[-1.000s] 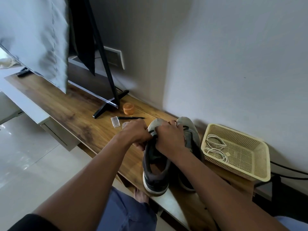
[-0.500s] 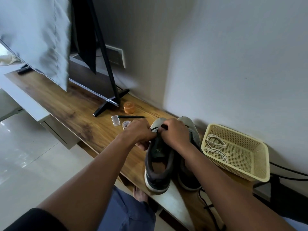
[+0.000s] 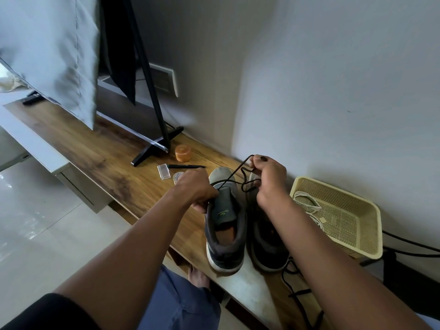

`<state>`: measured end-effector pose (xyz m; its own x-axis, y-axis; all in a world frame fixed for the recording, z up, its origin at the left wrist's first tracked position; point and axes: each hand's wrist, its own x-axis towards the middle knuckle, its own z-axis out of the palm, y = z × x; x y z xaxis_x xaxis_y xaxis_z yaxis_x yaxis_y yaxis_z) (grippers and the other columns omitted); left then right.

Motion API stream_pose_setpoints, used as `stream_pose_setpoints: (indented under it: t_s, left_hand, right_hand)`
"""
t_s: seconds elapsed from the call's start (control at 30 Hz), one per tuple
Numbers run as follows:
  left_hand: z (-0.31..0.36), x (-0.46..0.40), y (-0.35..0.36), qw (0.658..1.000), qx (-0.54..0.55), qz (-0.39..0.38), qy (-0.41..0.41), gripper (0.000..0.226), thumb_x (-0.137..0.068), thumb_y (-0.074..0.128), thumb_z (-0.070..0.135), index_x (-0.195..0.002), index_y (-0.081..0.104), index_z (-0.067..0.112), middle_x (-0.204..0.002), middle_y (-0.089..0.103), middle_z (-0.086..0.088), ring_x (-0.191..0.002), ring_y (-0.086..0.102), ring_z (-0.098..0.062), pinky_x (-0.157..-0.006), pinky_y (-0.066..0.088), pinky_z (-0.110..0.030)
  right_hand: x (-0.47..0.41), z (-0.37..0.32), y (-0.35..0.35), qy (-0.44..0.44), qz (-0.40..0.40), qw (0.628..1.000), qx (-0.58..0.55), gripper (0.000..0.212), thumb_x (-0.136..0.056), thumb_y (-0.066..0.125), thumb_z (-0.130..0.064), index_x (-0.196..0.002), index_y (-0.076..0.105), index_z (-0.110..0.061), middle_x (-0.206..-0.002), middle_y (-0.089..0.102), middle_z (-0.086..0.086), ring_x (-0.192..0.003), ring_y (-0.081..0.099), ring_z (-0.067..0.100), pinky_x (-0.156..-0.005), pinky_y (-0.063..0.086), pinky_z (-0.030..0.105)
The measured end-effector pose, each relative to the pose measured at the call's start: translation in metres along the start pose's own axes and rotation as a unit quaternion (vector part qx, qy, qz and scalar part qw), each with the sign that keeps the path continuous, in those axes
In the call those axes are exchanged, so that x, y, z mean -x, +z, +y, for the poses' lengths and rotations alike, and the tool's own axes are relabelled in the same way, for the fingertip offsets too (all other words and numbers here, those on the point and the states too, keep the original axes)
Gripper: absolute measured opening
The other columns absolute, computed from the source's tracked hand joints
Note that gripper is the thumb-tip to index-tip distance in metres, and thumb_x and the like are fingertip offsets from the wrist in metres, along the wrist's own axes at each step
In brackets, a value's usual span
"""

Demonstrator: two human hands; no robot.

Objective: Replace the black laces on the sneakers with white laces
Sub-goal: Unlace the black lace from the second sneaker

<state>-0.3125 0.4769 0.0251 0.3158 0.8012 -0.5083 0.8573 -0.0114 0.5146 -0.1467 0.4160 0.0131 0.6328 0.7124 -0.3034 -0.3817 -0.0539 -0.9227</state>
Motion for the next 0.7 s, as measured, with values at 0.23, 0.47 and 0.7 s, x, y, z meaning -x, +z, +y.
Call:
stream_pose_setpoints:
  t_s: [0.23,0.47,0.7]
  left_hand:
    - [0.002,0.003,0.000,1.000,-0.017,-0.006,0.012,0.014,-0.093,0.066,0.013,-0.095,0.074,0.003,-0.066,0.076,-0.010,-0.059,0.077,-0.021,-0.055,0.061,-0.028]
    - [0.006,0.009,-0.003,0.999,-0.002,-0.012,0.033,0.010,-0.096,0.067,0.008,-0.093,0.071,-0.001,-0.069,0.076,-0.015,-0.060,0.077,-0.025,-0.054,0.061,-0.030]
    - [0.007,0.009,-0.001,0.999,-0.027,-0.011,0.036,0.015,-0.098,0.062,0.009,-0.092,0.073,0.001,-0.064,0.075,-0.011,-0.056,0.076,-0.019,-0.048,0.055,-0.022]
  right_hand:
    - [-0.009,-0.004,-0.013,-0.018,0.017,0.985,0.172,0.017,-0.084,0.068,-0.013,-0.069,0.075,-0.011,-0.070,0.072,0.003,-0.070,0.064,0.021,-0.062,0.053,0.034]
    - [0.007,0.010,-0.004,-0.262,0.012,0.729,0.632,0.030,-0.083,0.060,-0.031,-0.111,0.069,-0.029,-0.114,0.061,0.003,-0.111,0.050,0.033,-0.090,0.044,0.044]
    - [0.021,0.043,0.012,-0.342,-0.124,0.601,0.712,0.013,-0.087,0.059,-0.032,-0.083,0.070,-0.025,-0.096,0.065,-0.004,-0.108,0.051,0.029,-0.083,0.037,0.042]
